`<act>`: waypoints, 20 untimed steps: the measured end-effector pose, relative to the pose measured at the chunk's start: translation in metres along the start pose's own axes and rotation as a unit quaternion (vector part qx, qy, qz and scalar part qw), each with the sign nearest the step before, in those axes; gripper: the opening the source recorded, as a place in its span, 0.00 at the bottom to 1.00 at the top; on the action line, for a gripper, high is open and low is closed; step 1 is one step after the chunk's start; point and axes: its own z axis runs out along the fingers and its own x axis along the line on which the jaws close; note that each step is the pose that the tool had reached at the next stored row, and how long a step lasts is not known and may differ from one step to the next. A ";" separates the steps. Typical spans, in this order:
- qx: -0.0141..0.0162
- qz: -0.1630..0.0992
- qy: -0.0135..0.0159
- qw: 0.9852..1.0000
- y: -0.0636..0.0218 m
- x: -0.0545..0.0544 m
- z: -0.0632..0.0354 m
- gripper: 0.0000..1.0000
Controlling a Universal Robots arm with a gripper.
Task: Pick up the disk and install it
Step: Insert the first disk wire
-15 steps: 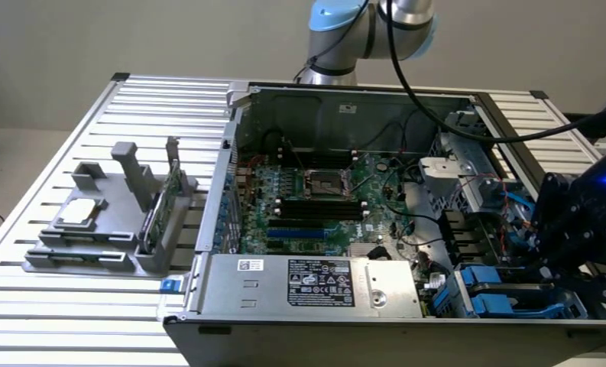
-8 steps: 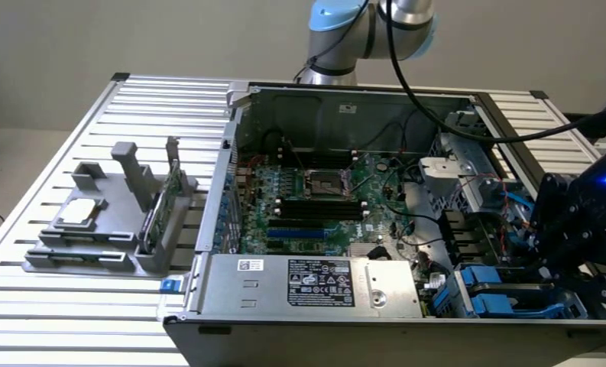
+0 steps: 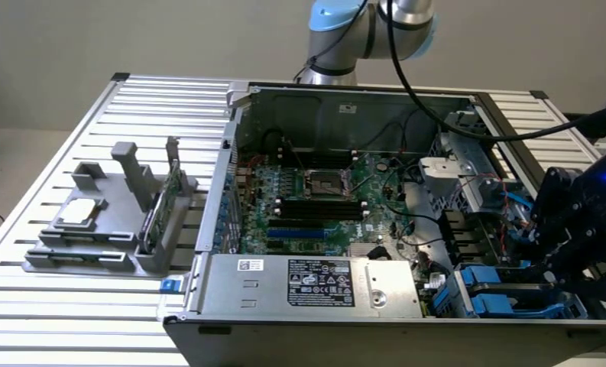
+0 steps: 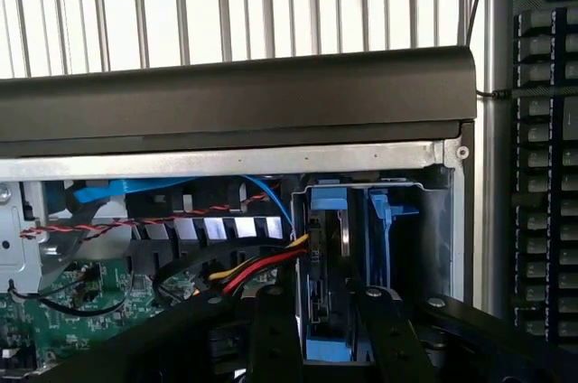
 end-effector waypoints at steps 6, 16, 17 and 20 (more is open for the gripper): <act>0.000 0.000 0.000 1.000 -0.0024 0.002 -0.0220 0.32; 0.001 -0.009 0.000 1.000 -0.0247 0.002 -0.0328 0.32; 0.001 -0.009 0.000 1.000 -0.0271 0.002 -0.0332 0.32; 0.001 -0.012 0.000 1.000 -0.0341 0.001 -0.0334 0.32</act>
